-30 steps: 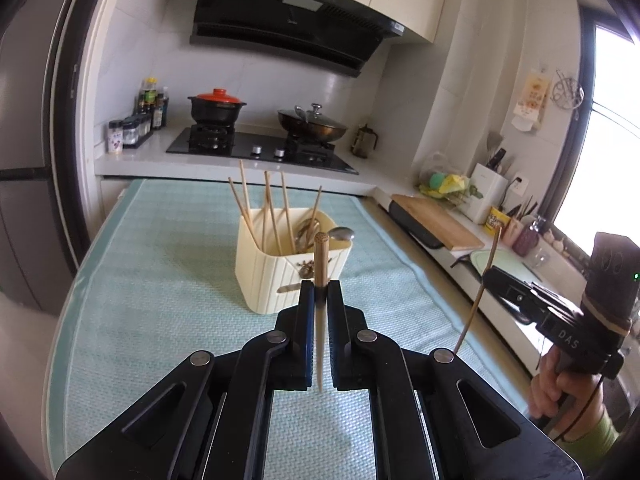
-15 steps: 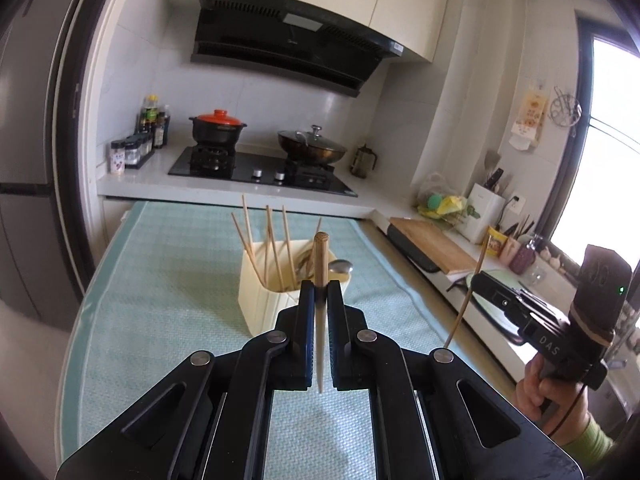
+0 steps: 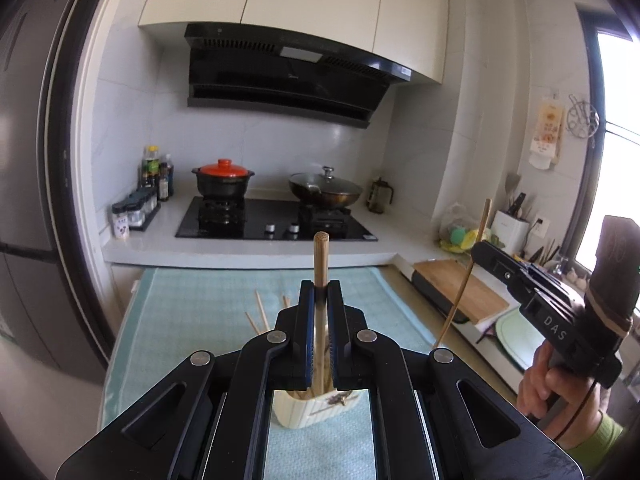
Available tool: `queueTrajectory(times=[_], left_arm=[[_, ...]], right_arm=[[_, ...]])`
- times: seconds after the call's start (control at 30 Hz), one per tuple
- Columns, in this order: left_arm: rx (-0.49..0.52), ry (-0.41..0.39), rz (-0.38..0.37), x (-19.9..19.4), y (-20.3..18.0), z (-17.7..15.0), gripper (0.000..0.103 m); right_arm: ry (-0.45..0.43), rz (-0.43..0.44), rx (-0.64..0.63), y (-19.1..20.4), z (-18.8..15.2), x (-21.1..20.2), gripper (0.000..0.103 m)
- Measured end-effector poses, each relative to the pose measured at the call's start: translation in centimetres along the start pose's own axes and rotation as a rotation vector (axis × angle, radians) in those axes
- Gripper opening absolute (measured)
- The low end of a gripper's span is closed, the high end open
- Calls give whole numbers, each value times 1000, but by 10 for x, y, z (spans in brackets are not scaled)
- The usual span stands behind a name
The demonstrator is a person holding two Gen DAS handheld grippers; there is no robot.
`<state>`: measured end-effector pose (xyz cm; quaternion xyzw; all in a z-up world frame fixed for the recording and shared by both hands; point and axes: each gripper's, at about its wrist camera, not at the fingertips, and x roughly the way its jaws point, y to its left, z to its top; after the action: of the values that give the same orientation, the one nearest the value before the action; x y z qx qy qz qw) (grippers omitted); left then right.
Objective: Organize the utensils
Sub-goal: 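Lift both held chopsticks upright and carry them above the cream holder, then open both grippers over the holder, dropping both chopsticks inside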
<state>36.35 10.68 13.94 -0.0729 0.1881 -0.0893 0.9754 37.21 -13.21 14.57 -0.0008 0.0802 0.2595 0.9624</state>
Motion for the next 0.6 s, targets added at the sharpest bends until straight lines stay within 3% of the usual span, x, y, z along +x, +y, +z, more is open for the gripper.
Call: queueTrajectory(times=[0.27, 0.5, 0.6], left_arm=[[-11, 91, 26, 83, 12, -4, 4], [-59, 262, 26, 157, 29, -39, 4], [-66, 301, 38, 178, 35, -53, 5]], right_arm=[[-8, 25, 29, -16, -9, 78, 6], [200, 91, 72, -22, -73, 158, 6], [314, 116, 81, -23, -103, 188, 6]])
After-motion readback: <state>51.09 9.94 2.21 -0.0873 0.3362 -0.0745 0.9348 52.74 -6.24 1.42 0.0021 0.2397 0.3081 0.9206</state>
